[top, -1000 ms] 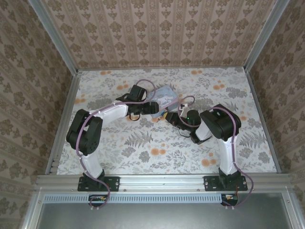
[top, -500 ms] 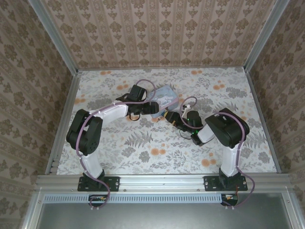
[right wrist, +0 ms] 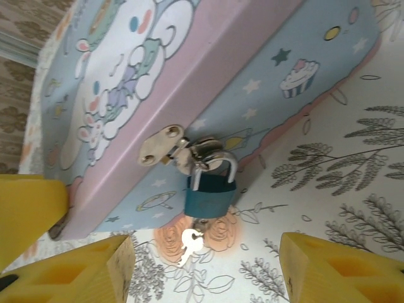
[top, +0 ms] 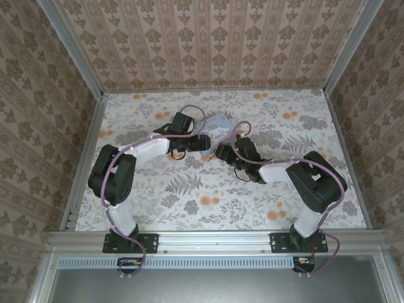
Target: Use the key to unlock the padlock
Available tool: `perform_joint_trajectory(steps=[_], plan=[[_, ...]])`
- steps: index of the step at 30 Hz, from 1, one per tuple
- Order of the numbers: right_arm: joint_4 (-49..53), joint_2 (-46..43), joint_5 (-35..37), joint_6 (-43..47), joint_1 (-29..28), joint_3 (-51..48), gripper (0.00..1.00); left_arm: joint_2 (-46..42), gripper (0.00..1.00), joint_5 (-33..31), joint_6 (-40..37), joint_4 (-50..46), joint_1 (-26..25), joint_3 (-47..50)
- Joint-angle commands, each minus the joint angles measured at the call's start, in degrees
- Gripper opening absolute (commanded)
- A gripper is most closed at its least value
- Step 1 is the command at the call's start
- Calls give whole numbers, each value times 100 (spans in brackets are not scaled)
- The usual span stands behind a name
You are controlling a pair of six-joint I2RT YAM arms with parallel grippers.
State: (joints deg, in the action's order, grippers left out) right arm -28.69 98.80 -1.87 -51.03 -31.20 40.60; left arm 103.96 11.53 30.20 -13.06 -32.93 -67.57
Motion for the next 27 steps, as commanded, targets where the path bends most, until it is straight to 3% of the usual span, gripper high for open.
perform_joint_trajectory(steps=[1,27], plan=[[677,31,272,138,-53,221,64,463,87,-255,-62,-618,-3,240],[1092,765,380,148,-144,1055,61,458,87,-122,-78,-432,23,427]])
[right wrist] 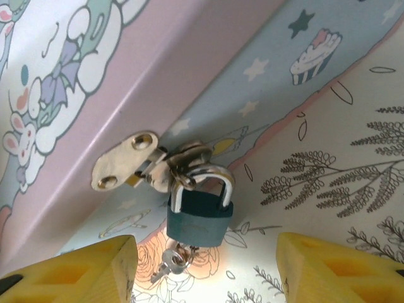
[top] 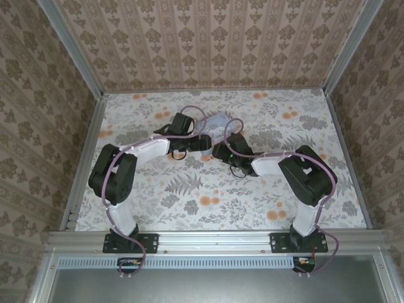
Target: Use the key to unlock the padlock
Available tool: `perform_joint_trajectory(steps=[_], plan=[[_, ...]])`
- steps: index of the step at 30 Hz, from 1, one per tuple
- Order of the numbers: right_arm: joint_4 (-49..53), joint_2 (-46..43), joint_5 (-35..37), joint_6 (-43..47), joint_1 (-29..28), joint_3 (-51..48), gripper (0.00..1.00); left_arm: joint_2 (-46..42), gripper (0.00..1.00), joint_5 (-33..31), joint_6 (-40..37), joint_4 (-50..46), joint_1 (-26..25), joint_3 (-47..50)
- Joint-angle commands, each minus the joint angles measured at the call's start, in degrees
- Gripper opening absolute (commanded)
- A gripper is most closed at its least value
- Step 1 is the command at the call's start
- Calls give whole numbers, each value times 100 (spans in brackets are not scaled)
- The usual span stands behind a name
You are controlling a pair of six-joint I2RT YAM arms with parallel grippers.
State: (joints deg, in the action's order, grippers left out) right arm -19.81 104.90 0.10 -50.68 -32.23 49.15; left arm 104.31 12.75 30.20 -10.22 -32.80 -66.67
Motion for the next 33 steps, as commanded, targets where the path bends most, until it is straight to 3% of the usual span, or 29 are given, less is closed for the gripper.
perform_joint_trajectory(steps=[1,10,26,33], plan=[[220,189,190,118,-41,241,61,426,87,-239,-79,-715,12,347],[561,417,358,185,-38,525,57,447,87,-195,-65,-661,28,382],[190,66,311,166,110,-86,18,467,87,-177,-49,-666,45,363],[-76,-39,184,161,197,-325,10,459,87,-194,-46,-688,45,364]])
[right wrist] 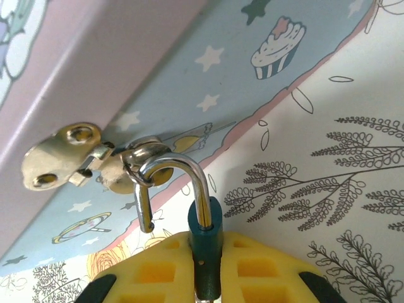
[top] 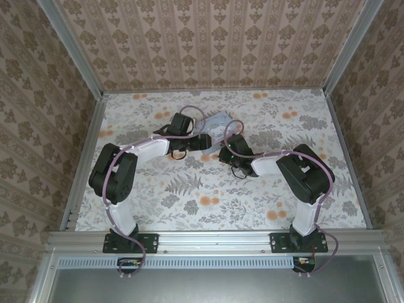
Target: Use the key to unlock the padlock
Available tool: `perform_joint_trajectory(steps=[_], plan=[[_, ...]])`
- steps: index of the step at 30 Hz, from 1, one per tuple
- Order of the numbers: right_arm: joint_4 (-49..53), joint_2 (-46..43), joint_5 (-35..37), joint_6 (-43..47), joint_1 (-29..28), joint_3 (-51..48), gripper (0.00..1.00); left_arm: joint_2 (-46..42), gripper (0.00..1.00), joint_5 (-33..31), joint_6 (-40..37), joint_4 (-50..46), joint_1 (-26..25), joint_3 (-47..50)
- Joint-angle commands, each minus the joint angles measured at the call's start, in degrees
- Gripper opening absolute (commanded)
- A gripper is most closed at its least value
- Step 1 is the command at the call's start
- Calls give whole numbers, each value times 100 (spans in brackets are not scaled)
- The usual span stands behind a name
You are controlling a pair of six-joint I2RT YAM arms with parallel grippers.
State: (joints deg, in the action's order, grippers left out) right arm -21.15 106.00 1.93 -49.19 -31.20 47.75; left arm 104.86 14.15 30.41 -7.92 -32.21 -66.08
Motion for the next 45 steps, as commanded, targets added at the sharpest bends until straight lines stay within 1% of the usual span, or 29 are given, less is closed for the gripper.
perform_joint_trajectory(steps=[1,3,5,7,11,14,25,36,45], plan=[[7,-180,-29,13,109,-229,9,405,87,-342,-70,-921,-14,302],[-128,-222,-94,17,140,-323,6,404,87,-342,-68,-922,-14,306],[-386,-240,-230,-18,202,-454,0,412,87,-330,-62,-922,-14,308],[-737,-211,-427,-108,287,-586,0,421,87,-317,-62,-922,-14,304],[-1844,7,-1000,-405,495,-892,0,441,87,-281,-37,-878,-14,332],[-2158,105,-1153,-538,601,-1010,0,426,87,-249,-11,-826,-23,388],[-2201,171,-1152,-603,735,-1103,0,350,86,-10,155,-474,-122,691],[-2534,673,-1109,-1082,877,-987,0,434,86,182,210,-271,-225,800],[-2407,608,-1184,-1116,1155,-697,0,639,85,237,177,-293,-230,717]])
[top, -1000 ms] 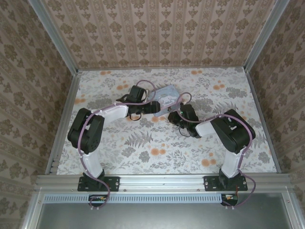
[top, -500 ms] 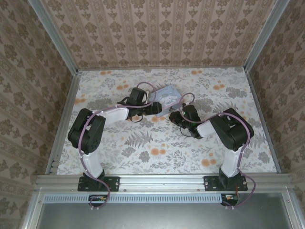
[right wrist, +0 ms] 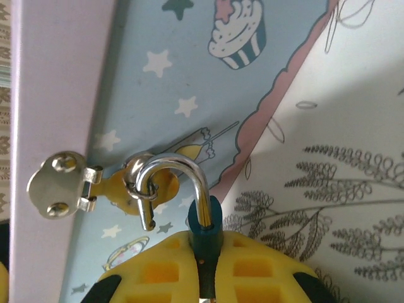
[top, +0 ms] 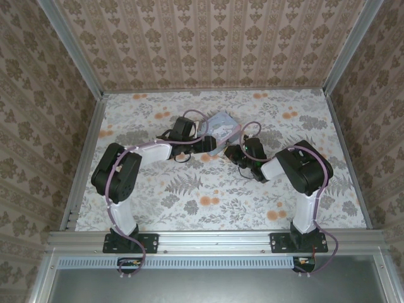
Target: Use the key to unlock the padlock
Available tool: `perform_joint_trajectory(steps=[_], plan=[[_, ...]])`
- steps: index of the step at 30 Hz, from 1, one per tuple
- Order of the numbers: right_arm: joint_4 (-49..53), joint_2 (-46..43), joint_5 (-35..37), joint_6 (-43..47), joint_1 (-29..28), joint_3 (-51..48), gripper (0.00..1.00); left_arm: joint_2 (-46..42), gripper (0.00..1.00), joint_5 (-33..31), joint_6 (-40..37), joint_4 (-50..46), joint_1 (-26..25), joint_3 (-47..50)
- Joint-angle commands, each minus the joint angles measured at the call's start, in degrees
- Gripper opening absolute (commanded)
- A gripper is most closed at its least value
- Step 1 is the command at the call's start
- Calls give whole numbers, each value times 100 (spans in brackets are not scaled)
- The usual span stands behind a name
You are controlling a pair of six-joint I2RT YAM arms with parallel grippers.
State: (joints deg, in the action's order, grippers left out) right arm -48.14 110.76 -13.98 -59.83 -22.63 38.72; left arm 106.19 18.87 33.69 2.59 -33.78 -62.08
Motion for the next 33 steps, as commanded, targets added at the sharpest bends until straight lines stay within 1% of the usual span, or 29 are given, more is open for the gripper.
perform_joint_trajectory(steps=[1,4,10,14,19,20,22,23,24,26,33], plan=[[364,105,377,-23,350,272,0,525,85,-235,-166,-1356,-75,308],[621,40,340,114,509,460,0,576,85,-226,-186,-1392,-76,281],[871,169,-186,389,825,804,0,631,85,-257,-205,-1445,-75,242],[863,72,-263,429,940,641,0,622,85,-287,-201,-1463,-66,241],[803,-217,-216,407,1057,195,0,583,85,-292,-222,-1502,-50,218],[766,-286,-196,392,1083,85,2,563,85,-288,-230,-1507,-41,218],[635,-441,-150,302,1180,-190,24,519,86,-279,-249,-1516,-26,207],[617,-520,-145,290,1226,-302,33,500,86,-270,-257,-1518,-19,210],[613,-636,-127,273,1273,-418,39,467,86,-270,-273,-1525,-15,199],[617,-893,-84,238,1360,-662,46,400,87,-278,-292,-1549,-6,177],[1351,-2109,13,363,1610,-1159,59,-39,90,-214,-318,-1638,85,125]])
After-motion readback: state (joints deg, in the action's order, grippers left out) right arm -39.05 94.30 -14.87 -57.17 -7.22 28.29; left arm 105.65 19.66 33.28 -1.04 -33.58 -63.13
